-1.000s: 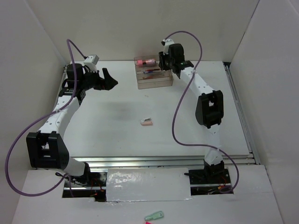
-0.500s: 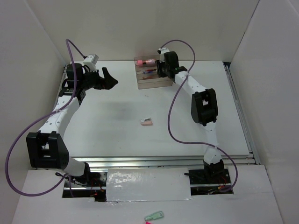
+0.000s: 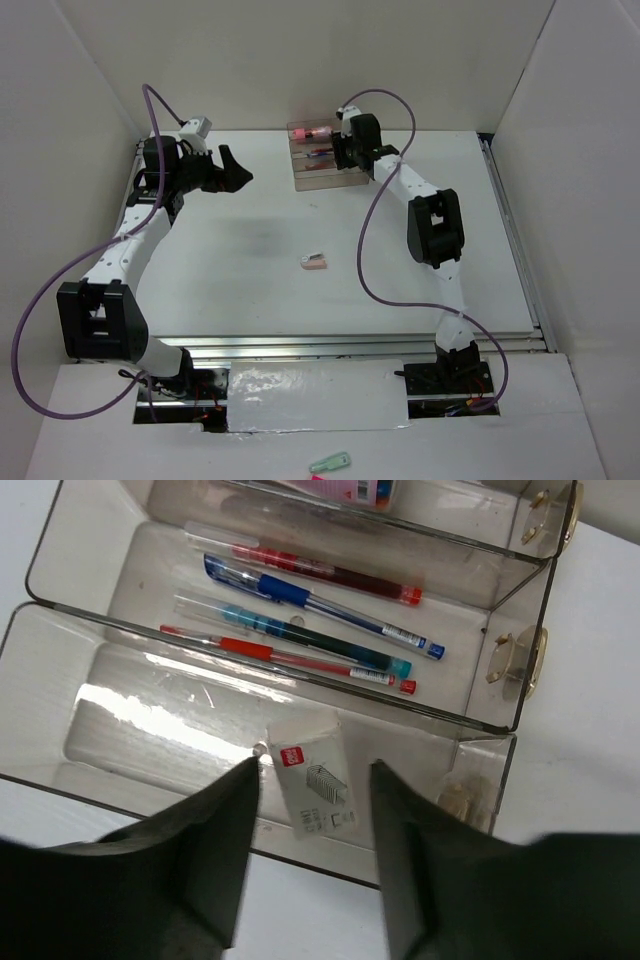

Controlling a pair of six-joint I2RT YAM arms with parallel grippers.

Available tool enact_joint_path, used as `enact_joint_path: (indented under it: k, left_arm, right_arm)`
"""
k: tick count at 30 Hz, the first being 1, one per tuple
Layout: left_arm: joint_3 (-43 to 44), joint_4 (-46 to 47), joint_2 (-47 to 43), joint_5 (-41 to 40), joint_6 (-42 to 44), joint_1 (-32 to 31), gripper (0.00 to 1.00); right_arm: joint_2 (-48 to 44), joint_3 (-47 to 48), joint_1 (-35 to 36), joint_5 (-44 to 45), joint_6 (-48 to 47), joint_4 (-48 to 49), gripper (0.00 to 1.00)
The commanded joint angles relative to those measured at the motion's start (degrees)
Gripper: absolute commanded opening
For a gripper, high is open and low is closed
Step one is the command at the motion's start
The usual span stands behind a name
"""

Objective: Sort the stationery into containers
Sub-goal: Place the stationery in the storage box.

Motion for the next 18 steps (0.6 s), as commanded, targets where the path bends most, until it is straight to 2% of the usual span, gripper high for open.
enact_joint_path:
  k: [1,6,10,14,15,18]
  left_arm:
    - [0.1,2.3,0.3,1.2,1.2,0.2,0.99]
    - [0.4,2.0,0.3,0.9,1.6,0.2,0.99]
    - [0.7,1.3,-0.6,0.9,1.8,0.0,0.99]
    - [-0.4,-0.1,-2.5,1.5,3.5,0.1,0.99]
    - [-0.7,-0.2,-3.3,1.7,3.9,0.2,0.99]
    - [-1.7,-1.8,-4.5,3.7,6.1,0.2,0.99]
  right_arm:
    - [-0.2,0.4,-0.3,0.7,-0.7,2.2,0.59]
    - [-3.4,-0.5,-0.2,-0.9,-1.2,-0.4,0.62]
    - [-9.9,-2.9,-0.3,-6.9,-2.6,-4.7,0.56]
    - [-19.7,-13.2,0.0,-20.8,-5.8,-12.0,0.54]
    - [-22.7,-14.8,0.2,-26.7,-8.8,-13.8,0.54]
    - [-26.3,-20.0,1.8,-30.7,-17.7,-21.3,0.48]
